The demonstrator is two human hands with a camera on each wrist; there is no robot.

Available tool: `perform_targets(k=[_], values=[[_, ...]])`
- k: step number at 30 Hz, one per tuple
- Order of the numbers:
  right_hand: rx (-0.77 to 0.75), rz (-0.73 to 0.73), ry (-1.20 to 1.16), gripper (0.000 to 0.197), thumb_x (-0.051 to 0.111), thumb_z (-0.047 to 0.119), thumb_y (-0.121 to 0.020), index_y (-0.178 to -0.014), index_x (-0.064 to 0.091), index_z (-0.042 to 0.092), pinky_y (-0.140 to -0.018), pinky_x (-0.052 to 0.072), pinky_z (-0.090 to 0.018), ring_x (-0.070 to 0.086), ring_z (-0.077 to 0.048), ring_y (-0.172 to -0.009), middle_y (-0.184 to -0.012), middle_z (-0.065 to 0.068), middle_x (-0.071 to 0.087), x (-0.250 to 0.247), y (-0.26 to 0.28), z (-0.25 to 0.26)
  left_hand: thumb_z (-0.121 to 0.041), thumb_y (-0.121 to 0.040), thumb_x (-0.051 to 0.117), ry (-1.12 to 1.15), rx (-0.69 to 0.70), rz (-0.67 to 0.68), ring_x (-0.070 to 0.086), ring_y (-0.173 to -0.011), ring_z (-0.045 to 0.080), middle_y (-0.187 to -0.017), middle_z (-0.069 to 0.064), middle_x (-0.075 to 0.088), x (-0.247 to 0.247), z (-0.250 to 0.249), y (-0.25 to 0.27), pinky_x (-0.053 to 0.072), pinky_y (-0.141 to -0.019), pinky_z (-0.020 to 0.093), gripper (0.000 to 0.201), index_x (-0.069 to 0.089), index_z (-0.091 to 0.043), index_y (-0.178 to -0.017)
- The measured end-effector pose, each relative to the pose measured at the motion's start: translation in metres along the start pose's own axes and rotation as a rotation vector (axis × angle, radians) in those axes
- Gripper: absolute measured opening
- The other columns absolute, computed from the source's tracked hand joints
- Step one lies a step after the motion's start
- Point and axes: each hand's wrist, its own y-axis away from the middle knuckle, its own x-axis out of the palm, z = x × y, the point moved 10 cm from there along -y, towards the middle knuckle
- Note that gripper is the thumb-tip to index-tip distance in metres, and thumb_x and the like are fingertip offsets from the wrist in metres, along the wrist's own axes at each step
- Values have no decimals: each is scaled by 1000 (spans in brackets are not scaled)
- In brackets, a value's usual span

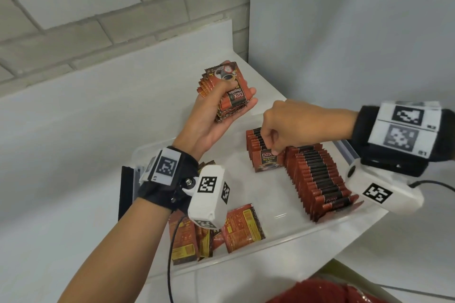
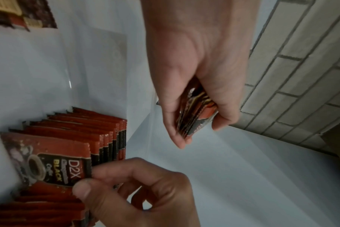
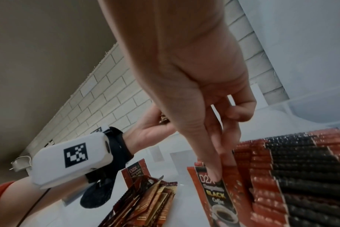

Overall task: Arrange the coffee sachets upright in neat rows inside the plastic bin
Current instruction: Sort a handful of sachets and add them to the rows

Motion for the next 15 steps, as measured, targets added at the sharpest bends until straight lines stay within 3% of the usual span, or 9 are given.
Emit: perform_targets(k=[5,9,12,15], values=[[-2,-1,-9,9,77,24,-80,-88,76,21,-55,37,-17,48,3,-62,-65,24,48,2,1,-1,1,-90,55,-24,-5,-4,69,-93,26,-98,16,68,-2,1,0,57,-80,44,27,56,0,-117],[19,32,-60,13,78,28,-78,-89,76,20,-65,50,-22,57,-1,-65,-67,21,57,4,5,-5,0,-90,54,-69,-9,5,70,-88,25,-95,16,69,-1,2,1,58,-76,40,27,57,0,-116],[66,6,-204,18,80,35,-76,-88,76,22,-73,52,-23,65,-5,-74,-79,8,72,-11,12,-14,0,-88,56,-95,2,16,70,-88,25,-94,14,70,0,0,2,58,-77,39,25,59,-5,-112],[152,-126,-471,36,75,50,-73,-99,67,27,-67,47,-17,67,-8,-76,-85,7,72,-36,19,-30,0,-84,61,-139,20,27,70,-92,24,-99,10,71,2,-2,3,58,-80,38,32,60,-9,-115]])
